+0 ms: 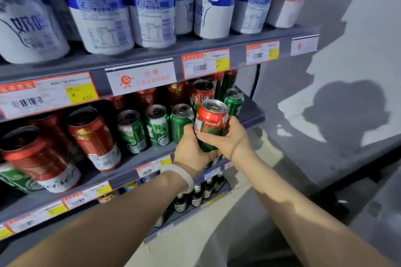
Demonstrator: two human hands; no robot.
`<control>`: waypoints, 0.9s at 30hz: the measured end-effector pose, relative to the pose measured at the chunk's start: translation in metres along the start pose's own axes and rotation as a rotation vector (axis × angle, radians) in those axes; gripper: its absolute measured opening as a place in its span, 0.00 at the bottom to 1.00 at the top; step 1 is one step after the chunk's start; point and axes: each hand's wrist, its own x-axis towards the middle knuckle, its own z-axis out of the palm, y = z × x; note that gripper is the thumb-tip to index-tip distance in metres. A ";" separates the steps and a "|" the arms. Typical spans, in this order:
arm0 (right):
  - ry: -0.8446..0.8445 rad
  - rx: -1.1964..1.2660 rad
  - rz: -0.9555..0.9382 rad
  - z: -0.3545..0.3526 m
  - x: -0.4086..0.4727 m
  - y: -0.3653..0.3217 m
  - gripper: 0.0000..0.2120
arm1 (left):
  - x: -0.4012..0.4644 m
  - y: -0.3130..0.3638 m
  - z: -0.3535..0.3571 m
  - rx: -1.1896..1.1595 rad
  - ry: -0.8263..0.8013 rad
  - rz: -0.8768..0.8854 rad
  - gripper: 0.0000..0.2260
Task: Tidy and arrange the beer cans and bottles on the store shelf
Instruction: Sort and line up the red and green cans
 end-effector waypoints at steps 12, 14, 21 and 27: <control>-0.288 -0.041 -0.030 -0.017 0.037 -0.010 0.24 | -0.015 -0.021 -0.016 -0.051 0.258 -0.160 0.33; -0.174 -0.074 0.010 -0.009 0.055 -0.009 0.33 | -0.024 -0.027 -0.027 -0.044 0.285 -0.203 0.34; -0.018 -0.051 0.041 0.036 0.098 0.000 0.37 | -0.059 -0.047 -0.066 -0.034 0.413 -0.295 0.31; 0.128 -0.055 -0.060 0.031 0.086 0.001 0.30 | -0.086 -0.058 -0.094 -0.029 0.537 -0.349 0.30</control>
